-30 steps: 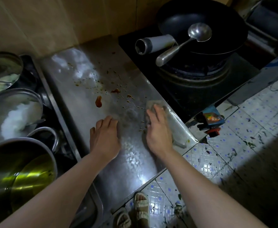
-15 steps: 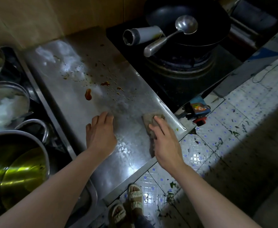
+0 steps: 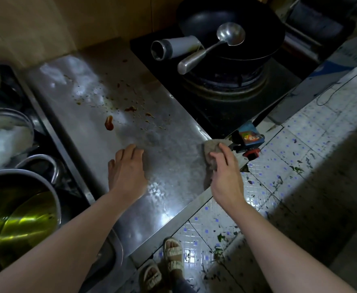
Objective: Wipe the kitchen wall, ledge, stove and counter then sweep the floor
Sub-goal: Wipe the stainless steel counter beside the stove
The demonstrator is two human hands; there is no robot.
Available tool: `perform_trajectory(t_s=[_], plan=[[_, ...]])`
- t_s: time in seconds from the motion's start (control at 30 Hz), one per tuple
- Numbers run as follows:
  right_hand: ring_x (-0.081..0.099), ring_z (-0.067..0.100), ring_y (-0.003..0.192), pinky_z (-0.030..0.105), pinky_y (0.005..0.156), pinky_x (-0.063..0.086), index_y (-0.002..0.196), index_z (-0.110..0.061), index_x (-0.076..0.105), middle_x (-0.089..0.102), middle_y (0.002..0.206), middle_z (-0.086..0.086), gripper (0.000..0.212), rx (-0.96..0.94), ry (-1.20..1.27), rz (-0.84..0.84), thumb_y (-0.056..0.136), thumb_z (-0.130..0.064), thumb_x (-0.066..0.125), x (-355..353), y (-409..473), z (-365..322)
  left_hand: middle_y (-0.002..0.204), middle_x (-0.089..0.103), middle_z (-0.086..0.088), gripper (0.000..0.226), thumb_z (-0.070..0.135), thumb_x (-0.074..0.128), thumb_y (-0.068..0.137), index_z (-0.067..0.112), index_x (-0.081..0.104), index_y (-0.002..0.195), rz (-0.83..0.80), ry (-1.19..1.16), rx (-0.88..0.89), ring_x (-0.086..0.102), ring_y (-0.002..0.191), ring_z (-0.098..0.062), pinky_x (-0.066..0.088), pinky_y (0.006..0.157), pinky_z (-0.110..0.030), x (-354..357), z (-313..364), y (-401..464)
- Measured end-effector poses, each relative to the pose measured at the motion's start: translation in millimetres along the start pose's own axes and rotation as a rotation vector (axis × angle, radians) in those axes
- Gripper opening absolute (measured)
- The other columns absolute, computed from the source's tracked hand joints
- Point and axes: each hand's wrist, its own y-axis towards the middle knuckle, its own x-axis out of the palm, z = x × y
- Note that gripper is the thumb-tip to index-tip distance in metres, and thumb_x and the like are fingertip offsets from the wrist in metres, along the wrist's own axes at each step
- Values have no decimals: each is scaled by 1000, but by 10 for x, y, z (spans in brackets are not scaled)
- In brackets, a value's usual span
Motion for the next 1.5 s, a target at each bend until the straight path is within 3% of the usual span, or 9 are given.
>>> perform_trajectory(t_s=[0.17, 0.33, 0.4, 0.53, 0.77, 0.97, 1.2, 1.37, 1.5], plan=[[35, 32, 135, 50, 102, 42, 116, -6, 58, 37, 147, 9, 34, 16, 30, 52, 86, 4, 47, 192, 11, -388, 150, 21, 0, 54, 19, 55, 89, 18, 33, 138, 15, -3, -27, 26, 134, -23, 30, 106, -39, -38, -74, 53], [53, 33, 121, 46, 99, 42, 107, -9, 67, 56, 132, 11, 36, -359, 113, -28, 88, -13, 37, 379, -7, -699, 151, 20, 0, 54, 20, 55, 89, 19, 32, 138, 3, -29, -66, 24, 135, -22, 29, 106, -38, -72, -105, 95], [46, 32, 128, 47, 104, 42, 115, -11, 63, 48, 140, 9, 34, -379, 110, -65, 90, -11, 41, 409, 271, -680, 150, 21, 0, 54, 21, 55, 89, 19, 33, 138, 13, -25, -80, 25, 134, -23, 29, 106, -39, -97, -138, 122], [18, 30, 143, 45, 114, 27, 139, -14, 44, 22, 155, 6, 48, -136, 111, -60, 91, -7, 46, 425, 765, -761, 148, 23, 0, 57, 22, 58, 87, 18, 33, 138, 12, -20, -161, 27, 133, -24, 29, 106, -39, -154, -233, 188], [48, 33, 126, 44, 101, 45, 122, -14, 61, 50, 138, 7, 52, -530, 84, -106, 73, 2, 66, 656, 536, -936, 141, 28, -4, 52, 20, 58, 83, 19, 37, 131, -9, -83, -306, 29, 129, -25, 32, 103, -40, -168, -234, 347], [22, 32, 141, 35, 116, 20, 135, -7, 47, 26, 153, 10, 46, -256, 102, -47, 89, -6, 45, 632, 1501, -1057, 142, 26, -5, 70, 17, 64, 79, 17, 26, 138, 5, -159, -442, 28, 131, -26, 28, 107, -44, -258, -311, 590], [49, 30, 125, 36, 107, 39, 118, -9, 62, 50, 136, 9, 46, -644, 168, -155, 74, 3, 62, 830, 1088, -1438, 137, 33, -6, 57, 19, 62, 81, 16, 33, 131, -53, -212, -555, 30, 130, -28, 29, 105, -45, -380, -397, 752], [25, 35, 140, 42, 113, 29, 132, -11, 49, 28, 152, 10, 47, -391, 86, -123, 86, -4, 47, 810, 1706, -1415, 136, 35, -4, 63, 17, 66, 78, 15, 33, 132, -44, -238, -559, 36, 127, -27, 35, 102, -43, -449, -479, 805], [36, 34, 133, 38, 104, 37, 130, -11, 52, 36, 148, 7, 39, -485, 114, -91, 91, -8, 46, 869, 1605, -1691, 135, 36, -4, 60, 16, 65, 78, 14, 36, 130, -73, -245, -577, 35, 128, -28, 34, 103, -43, -516, -594, 804]])
